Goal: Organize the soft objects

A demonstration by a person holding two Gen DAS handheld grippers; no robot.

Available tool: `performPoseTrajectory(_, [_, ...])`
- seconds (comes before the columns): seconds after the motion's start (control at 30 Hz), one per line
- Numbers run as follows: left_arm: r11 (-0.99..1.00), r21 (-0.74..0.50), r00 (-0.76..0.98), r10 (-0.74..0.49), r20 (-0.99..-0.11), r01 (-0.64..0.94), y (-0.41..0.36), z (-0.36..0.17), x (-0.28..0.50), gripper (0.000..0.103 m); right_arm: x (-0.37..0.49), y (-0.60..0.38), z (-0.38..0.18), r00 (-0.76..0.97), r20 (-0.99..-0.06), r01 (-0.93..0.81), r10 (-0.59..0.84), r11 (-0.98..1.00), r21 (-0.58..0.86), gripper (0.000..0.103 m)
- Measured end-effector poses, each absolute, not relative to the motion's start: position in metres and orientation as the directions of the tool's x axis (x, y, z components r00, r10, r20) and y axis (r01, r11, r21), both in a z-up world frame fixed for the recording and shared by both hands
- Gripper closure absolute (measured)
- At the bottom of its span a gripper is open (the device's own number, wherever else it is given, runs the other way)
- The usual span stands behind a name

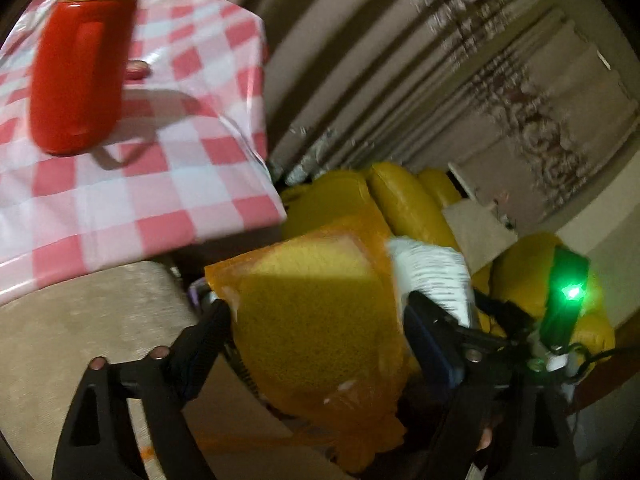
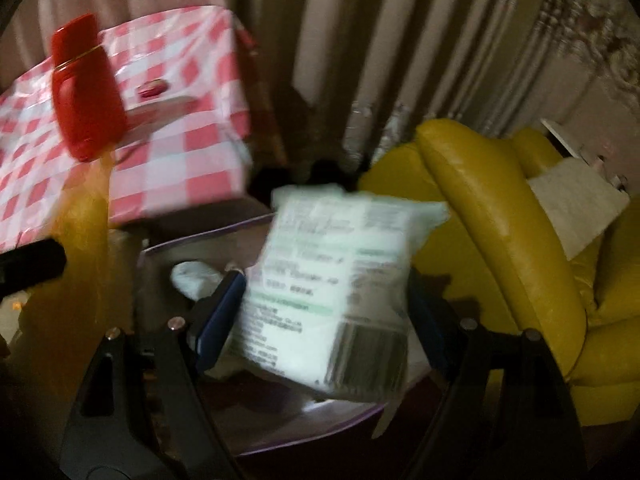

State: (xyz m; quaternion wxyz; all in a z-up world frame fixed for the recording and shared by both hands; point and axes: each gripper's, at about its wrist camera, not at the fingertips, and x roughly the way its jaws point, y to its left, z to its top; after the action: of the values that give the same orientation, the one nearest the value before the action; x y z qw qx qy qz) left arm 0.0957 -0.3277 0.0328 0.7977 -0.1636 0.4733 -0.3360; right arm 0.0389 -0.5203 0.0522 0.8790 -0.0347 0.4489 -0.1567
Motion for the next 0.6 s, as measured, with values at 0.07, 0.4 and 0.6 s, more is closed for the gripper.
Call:
performPoseTrajectory(0.07, [0.731,-0.575,0.307,-0.679,-0.667,0.368,-0.335,0.027,0.097,0.010,0.036,-0.530,0.054,0.546,-0.775,0.266,-0.319,0.943,-0.201,0.021])
performPoseTrajectory(0.4, [0.736,-0.565,0.294,-0.672,-0.680,0.374,-0.317,0.024,0.057,0.008,0.022,-0.539,0.052,0.533,-0.787,0.279,-0.310,0.943,-0.183,0.019])
performPoseTrajectory(0.6, [0.771,-0.514,0.290,-0.625,-0.725,0.377,-0.322,0.022,0.054,0.008,0.013,-0.538,0.052,0.527,-0.792,0.283,-0.308,0.942,-0.179,0.019])
